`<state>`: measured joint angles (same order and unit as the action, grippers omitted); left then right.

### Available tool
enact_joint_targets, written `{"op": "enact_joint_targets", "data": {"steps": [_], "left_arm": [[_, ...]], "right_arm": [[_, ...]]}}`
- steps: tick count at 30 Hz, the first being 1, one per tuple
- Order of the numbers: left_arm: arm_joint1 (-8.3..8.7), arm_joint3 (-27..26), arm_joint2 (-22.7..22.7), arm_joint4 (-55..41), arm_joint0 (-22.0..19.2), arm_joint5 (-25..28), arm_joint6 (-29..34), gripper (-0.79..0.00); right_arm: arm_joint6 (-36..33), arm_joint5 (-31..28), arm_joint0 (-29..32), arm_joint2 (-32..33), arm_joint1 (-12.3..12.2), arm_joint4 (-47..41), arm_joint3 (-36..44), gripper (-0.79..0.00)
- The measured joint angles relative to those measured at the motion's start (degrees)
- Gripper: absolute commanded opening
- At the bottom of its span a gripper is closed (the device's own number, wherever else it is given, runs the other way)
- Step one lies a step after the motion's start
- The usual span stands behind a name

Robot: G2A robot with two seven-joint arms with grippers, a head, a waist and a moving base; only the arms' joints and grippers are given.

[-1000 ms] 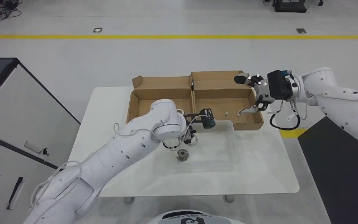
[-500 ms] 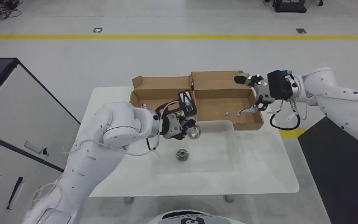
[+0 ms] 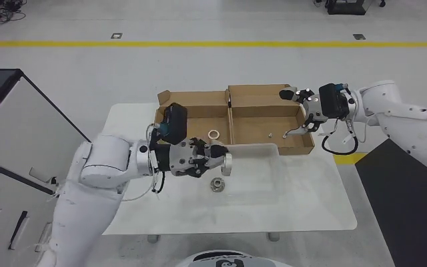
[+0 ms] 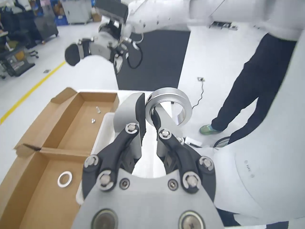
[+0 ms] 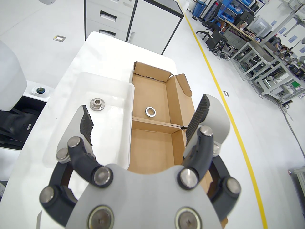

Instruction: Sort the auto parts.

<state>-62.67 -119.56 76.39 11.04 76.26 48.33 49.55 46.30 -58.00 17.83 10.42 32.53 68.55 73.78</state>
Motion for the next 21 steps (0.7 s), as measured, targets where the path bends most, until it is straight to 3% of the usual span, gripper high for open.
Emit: {"op": "enact_joint_targets", "data": {"steps": [7,21], "left_arm": [[0.39,0.88,2.7,-7.7,3.18,9.59,-9.7,-0.785],[0.26,-1.19,2.29,-18.76,0.44,9.67,-19.93,-0.785]], "right_arm": [[0.0,0.0,0.0,0.0,0.0,0.0,0.0,0.0],[0.0,0.0,0.0,0.0,0.0,0.0,0.0,0.0]]}}
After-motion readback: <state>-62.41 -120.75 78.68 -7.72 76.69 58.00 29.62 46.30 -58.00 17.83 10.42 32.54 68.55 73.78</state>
